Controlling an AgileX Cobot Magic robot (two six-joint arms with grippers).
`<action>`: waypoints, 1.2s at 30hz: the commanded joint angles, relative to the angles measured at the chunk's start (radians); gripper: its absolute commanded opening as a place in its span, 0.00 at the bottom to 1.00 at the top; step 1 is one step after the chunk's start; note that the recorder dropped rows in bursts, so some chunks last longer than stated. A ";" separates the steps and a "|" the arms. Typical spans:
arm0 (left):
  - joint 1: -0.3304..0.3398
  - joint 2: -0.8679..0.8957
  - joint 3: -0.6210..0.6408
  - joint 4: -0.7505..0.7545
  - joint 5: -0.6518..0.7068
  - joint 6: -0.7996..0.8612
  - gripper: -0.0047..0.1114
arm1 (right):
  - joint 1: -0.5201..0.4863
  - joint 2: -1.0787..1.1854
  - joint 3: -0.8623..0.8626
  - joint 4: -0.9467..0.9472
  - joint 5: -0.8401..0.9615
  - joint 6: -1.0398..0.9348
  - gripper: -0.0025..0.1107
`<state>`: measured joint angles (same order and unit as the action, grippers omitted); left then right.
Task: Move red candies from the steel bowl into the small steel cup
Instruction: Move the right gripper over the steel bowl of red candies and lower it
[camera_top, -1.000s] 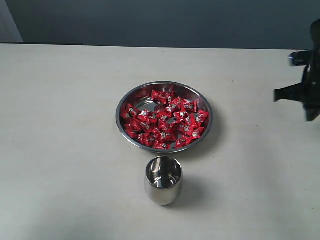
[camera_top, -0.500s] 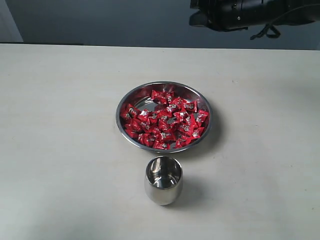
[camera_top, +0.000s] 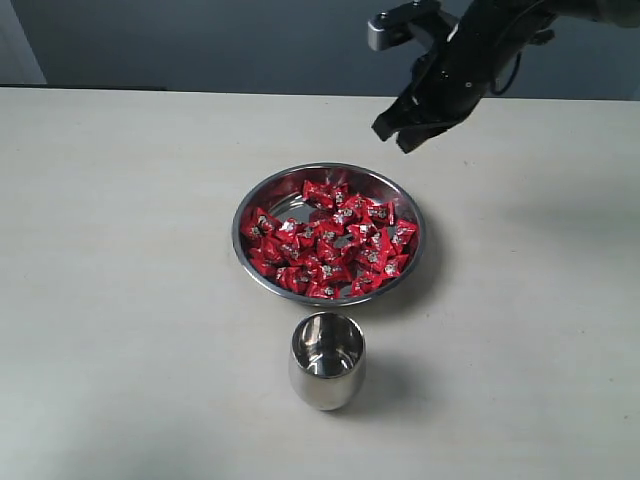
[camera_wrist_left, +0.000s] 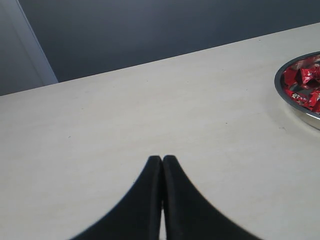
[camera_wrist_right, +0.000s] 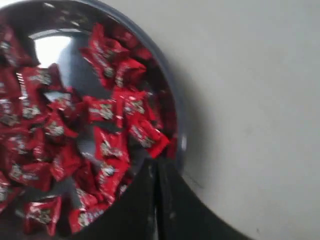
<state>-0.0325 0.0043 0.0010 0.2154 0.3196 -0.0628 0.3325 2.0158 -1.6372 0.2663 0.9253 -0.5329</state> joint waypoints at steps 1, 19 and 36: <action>0.000 -0.004 -0.001 0.003 -0.007 -0.005 0.04 | 0.058 0.015 -0.028 0.090 -0.056 -0.109 0.19; 0.000 -0.004 -0.001 0.003 -0.007 -0.005 0.04 | 0.077 0.273 -0.310 0.165 0.061 0.098 0.22; 0.000 -0.004 -0.001 0.003 -0.007 -0.005 0.04 | 0.077 0.315 -0.312 0.159 -0.006 0.114 0.39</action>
<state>-0.0325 0.0043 0.0010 0.2154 0.3196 -0.0628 0.4117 2.3156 -1.9451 0.4423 0.8992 -0.4095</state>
